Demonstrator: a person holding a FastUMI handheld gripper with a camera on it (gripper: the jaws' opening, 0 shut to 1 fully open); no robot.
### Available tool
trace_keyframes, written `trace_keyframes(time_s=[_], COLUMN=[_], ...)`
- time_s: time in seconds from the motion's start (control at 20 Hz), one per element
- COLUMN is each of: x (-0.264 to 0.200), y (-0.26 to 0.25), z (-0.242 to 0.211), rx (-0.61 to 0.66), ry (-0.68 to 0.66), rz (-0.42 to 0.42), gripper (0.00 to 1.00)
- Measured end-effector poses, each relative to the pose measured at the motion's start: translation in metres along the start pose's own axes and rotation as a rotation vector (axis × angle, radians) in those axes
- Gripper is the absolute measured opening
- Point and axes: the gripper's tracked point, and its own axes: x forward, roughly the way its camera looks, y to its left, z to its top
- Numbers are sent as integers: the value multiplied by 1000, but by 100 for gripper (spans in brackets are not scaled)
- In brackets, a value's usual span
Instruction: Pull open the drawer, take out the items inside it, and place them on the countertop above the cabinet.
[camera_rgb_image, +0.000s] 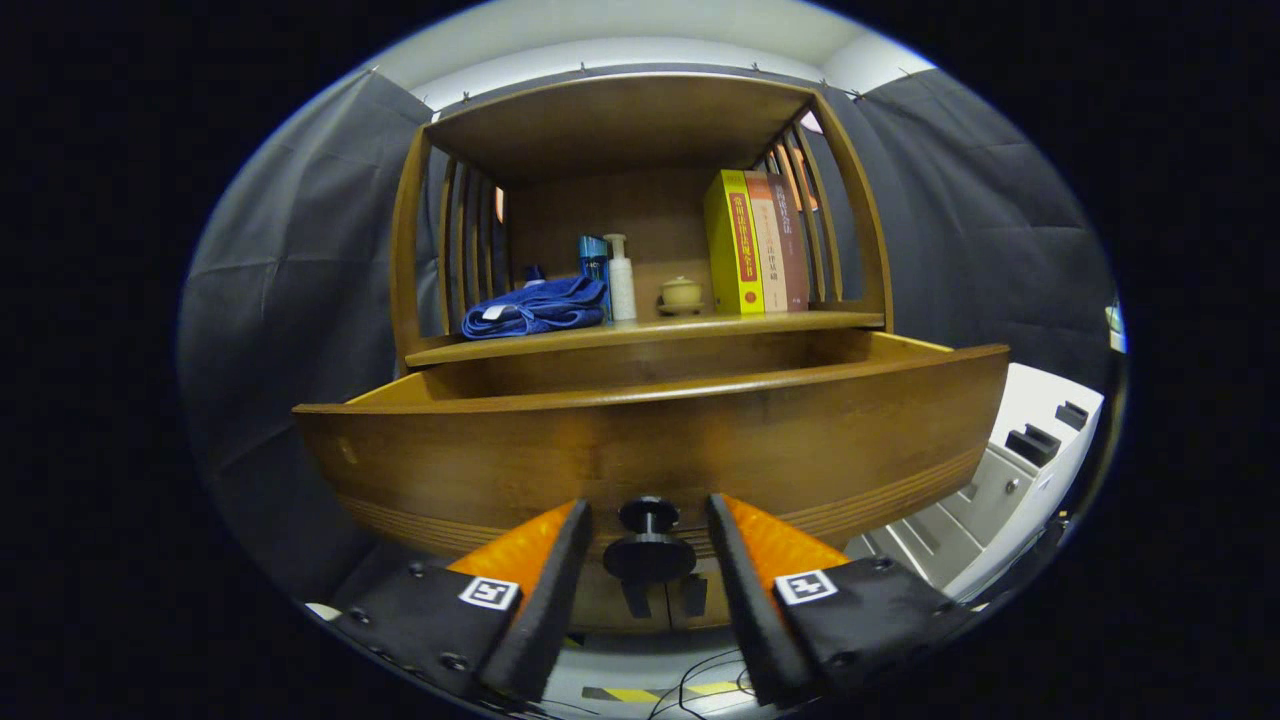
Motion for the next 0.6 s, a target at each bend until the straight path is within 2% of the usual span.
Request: trace_keyframes(time_s=[0.1, 0.25, 0.35, 0.45, 0.6], x=[-14, -23, -11, 20, 75], y=[0, -2, -5, -9, -9], z=[32, 108, 151, 179, 172], rx=[8, 26, 26, -2, -43], ry=[-56, -142, -136, -68, 140], rz=[6, 37, 63, 64, 65], gripper=[90, 90, 90, 90, 90])
